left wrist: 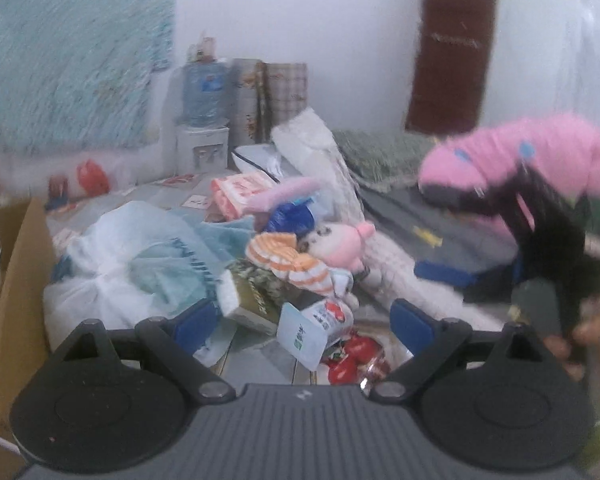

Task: Organize soft objects
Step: 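Move the right gripper back to the pile toward the pink sponge pad, then grasp the pink sponge pad with the right gripper, then lift the pink sponge pad and carry it toward the cardboard box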

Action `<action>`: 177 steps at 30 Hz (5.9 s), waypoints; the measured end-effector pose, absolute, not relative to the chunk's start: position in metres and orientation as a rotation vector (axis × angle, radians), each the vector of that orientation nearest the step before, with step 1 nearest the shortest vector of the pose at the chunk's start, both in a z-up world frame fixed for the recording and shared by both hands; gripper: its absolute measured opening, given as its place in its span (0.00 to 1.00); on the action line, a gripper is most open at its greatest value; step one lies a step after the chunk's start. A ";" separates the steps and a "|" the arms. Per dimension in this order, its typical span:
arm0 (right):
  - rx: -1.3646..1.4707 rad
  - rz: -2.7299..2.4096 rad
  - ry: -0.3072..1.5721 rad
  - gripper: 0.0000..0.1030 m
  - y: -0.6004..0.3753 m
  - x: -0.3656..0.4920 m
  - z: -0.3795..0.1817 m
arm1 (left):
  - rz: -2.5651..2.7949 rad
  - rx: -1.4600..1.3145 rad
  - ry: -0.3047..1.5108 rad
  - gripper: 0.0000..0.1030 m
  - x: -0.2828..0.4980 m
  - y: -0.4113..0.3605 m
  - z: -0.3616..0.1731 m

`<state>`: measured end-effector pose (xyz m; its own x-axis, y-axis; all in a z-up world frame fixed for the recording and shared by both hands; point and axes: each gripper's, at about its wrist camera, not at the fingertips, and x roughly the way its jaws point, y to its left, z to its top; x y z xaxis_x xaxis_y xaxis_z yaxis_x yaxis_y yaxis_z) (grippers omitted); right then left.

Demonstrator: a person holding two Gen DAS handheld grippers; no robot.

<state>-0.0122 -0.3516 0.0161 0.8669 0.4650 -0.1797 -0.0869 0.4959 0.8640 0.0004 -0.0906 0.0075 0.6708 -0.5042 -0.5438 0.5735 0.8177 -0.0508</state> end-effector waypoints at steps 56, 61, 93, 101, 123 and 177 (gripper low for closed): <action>0.593 0.025 0.810 0.88 -0.380 0.270 0.048 | -0.508 -0.181 0.680 0.53 0.186 -0.102 -0.026; 0.712 0.106 0.852 0.39 -0.386 0.273 0.023 | -0.501 -0.164 0.691 0.52 0.188 -0.109 -0.030; 1.042 0.573 0.618 0.27 -0.381 0.073 0.061 | -0.730 -0.089 0.691 0.59 0.077 -0.069 -0.029; 1.226 0.468 0.628 0.27 -0.343 0.000 -0.010 | -0.793 -0.155 0.852 0.60 0.075 -0.054 -0.060; 1.220 0.414 0.814 0.45 -0.259 -0.059 -0.086 | -0.692 -0.056 1.026 0.64 0.039 -0.025 -0.090; 0.702 0.644 0.594 0.40 -0.186 0.027 0.081 | -0.462 0.031 0.601 0.79 0.027 0.004 0.031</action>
<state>0.0274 -0.1863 0.0811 0.6547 0.7047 -0.2734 -0.3298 0.5918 0.7355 0.0268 0.0044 0.0312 0.7261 -0.4098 -0.5521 0.4275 0.8980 -0.1043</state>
